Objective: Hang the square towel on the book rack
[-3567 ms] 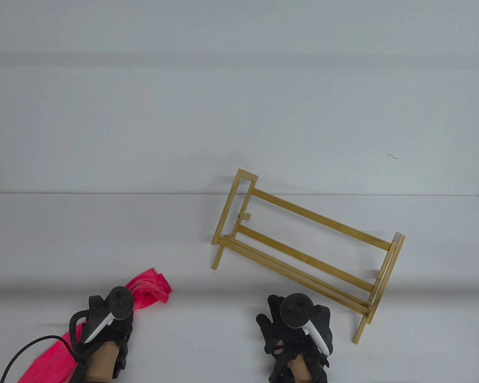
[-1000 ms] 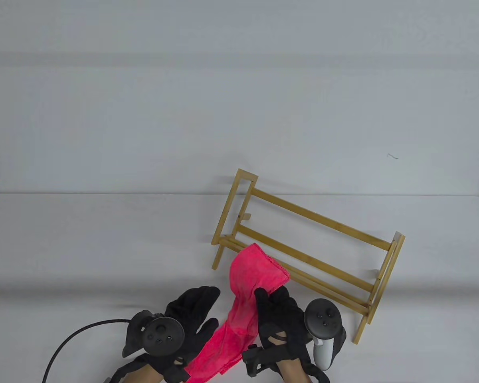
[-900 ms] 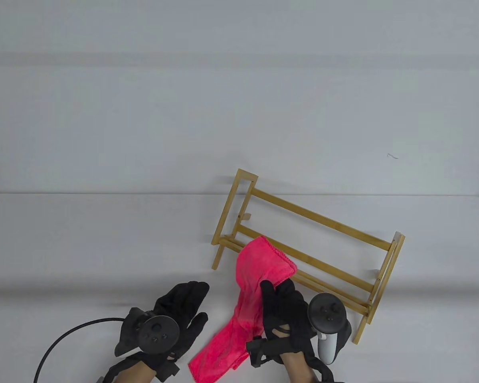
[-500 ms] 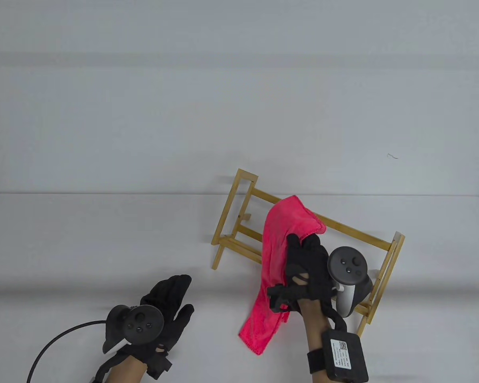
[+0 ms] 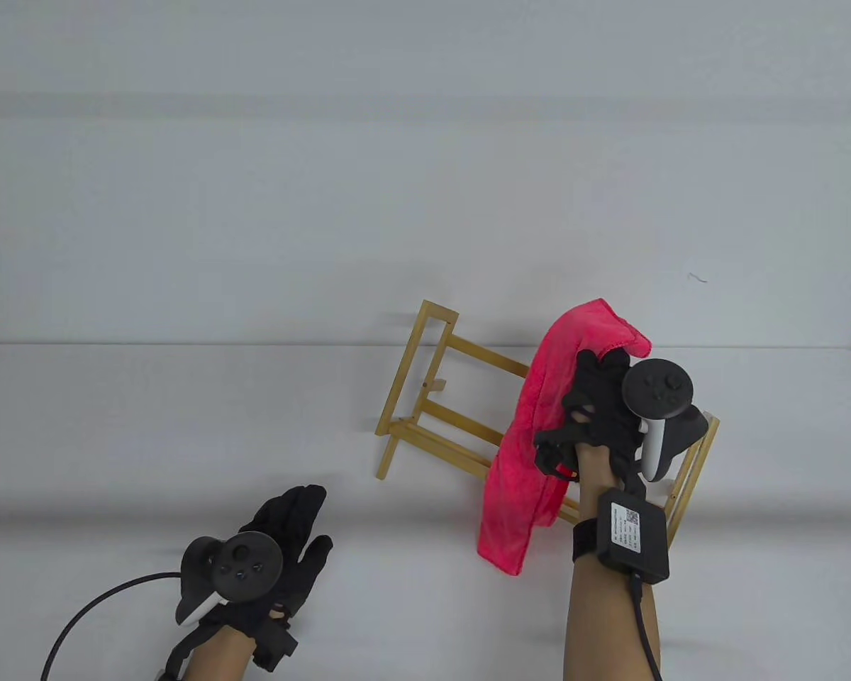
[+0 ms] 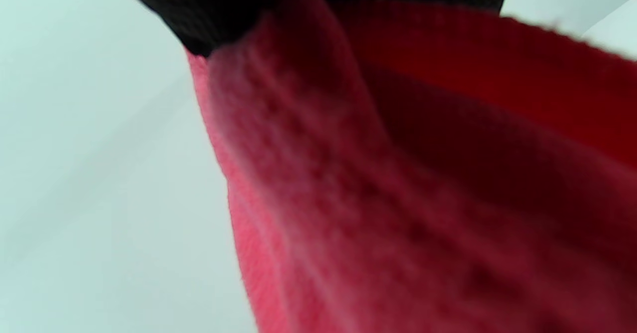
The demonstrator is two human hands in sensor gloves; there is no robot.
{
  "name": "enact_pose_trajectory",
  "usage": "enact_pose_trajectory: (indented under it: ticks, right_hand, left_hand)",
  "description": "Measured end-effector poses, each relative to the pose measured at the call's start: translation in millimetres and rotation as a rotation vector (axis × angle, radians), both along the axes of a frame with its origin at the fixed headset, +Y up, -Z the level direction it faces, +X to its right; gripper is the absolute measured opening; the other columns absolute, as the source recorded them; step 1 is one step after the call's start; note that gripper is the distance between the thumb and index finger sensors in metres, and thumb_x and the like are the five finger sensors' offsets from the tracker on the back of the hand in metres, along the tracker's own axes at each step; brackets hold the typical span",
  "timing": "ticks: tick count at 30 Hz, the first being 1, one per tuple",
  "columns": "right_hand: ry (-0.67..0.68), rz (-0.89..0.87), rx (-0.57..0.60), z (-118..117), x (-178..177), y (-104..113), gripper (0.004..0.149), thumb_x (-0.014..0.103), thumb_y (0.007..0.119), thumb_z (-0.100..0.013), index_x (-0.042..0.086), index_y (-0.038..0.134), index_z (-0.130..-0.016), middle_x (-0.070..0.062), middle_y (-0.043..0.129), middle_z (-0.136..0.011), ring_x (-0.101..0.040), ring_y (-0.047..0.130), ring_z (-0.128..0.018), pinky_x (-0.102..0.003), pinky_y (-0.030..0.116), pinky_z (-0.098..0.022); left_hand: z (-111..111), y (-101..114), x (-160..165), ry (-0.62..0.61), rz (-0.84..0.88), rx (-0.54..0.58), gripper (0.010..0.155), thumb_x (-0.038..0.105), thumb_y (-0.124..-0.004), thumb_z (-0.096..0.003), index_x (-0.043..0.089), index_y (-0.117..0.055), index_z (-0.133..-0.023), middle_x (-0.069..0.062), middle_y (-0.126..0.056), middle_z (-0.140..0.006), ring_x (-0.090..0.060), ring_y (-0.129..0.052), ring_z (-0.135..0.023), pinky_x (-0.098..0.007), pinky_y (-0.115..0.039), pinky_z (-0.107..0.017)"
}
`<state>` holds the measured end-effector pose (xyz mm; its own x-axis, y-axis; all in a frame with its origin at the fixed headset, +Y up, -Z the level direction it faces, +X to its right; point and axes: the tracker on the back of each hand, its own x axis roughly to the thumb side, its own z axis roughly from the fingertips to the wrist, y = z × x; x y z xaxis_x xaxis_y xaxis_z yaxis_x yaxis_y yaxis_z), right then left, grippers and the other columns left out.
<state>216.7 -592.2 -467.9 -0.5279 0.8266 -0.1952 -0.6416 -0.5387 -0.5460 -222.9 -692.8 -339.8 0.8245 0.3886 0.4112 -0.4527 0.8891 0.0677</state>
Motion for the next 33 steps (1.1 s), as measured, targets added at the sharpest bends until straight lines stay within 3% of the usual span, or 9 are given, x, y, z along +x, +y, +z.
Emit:
enact_pose_trajectory:
  ticks: [9,19,24,33]
  right_hand:
    - [-0.117,0.119,-0.154,-22,17,-30,0.048,0.038,0.076,-0.046,0.02,0.068,-0.09,-0.003,0.081,-0.084,-0.026,0.087,-0.077,-0.049,0.062,-0.065]
    - [-0.15,0.31,-0.293,-40,13,-55,0.051,0.037,0.074,-0.046,0.019,0.063,-0.093,-0.005,0.075,-0.089,-0.028,0.081,-0.082,-0.051,0.058,-0.067]
    - [-0.11,0.262,-0.49,-44,13,-65,0.069,0.043,0.072,-0.047,0.017,0.039,-0.102,-0.009,0.047,-0.104,-0.035,0.053,-0.098,-0.054,0.045,-0.071]
    - [-0.135,0.161,-0.529,-29,15,-56,0.082,0.047,0.073,-0.047,0.013,0.025,-0.104,-0.014,0.03,-0.107,-0.04,0.039,-0.101,-0.054,0.043,-0.071]
  left_hand:
    - [-2,-3,-3,0.015,-0.019,-0.031,0.067,0.037,-0.075,-0.0552,0.015,-0.041,-0.108,-0.018,-0.046,-0.106,-0.043,-0.057,-0.095,-0.058,-0.057,-0.067]
    - [-6,-6,3,-0.011,-0.068,-0.065,0.066,0.038,-0.074,-0.0556,0.014,-0.042,-0.108,-0.018,-0.046,-0.107,-0.043,-0.056,-0.095,-0.058,-0.056,-0.067]
    - [-6,-7,3,-0.018,-0.058,-0.098,0.065,0.039,-0.072,-0.056,0.015,-0.041,-0.108,-0.019,-0.046,-0.107,-0.044,-0.056,-0.095,-0.058,-0.057,-0.067]
    - [-5,-8,4,-0.02,-0.043,-0.123,0.065,0.04,-0.071,-0.0561,0.014,-0.041,-0.108,-0.019,-0.045,-0.107,-0.044,-0.055,-0.095,-0.058,-0.056,-0.067]
